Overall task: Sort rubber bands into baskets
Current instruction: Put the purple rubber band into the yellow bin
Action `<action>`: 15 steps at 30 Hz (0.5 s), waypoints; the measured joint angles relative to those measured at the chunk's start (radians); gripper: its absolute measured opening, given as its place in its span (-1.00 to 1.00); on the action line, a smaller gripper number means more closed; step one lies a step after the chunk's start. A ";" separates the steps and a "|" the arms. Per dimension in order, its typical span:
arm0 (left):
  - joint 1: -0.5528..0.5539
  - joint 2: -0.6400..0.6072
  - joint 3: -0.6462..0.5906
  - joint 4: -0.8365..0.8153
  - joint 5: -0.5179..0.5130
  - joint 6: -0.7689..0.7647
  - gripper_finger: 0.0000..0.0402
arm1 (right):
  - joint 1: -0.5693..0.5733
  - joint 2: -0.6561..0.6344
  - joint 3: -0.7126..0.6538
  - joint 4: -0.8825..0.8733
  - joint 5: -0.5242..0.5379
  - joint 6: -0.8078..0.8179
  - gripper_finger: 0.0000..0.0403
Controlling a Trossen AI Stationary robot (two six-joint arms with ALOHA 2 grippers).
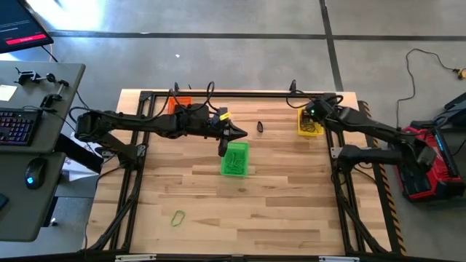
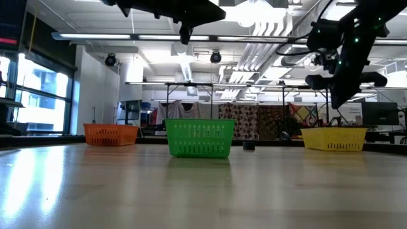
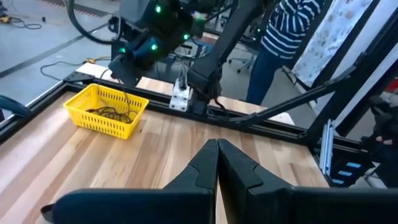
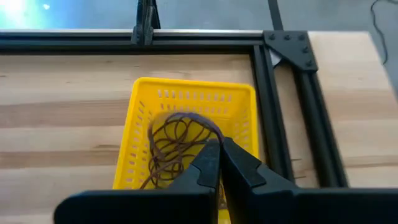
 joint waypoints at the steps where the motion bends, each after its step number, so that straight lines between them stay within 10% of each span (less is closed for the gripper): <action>1: 0.000 -0.001 0.000 0.000 0.000 0.000 -1.00 | -0.003 0.000 -0.014 0.017 -0.001 0.008 -1.00; 15: 0.004 -0.002 0.000 0.000 -0.016 0.000 -1.00 | -0.092 0.129 -0.097 0.173 -0.106 0.018 -1.00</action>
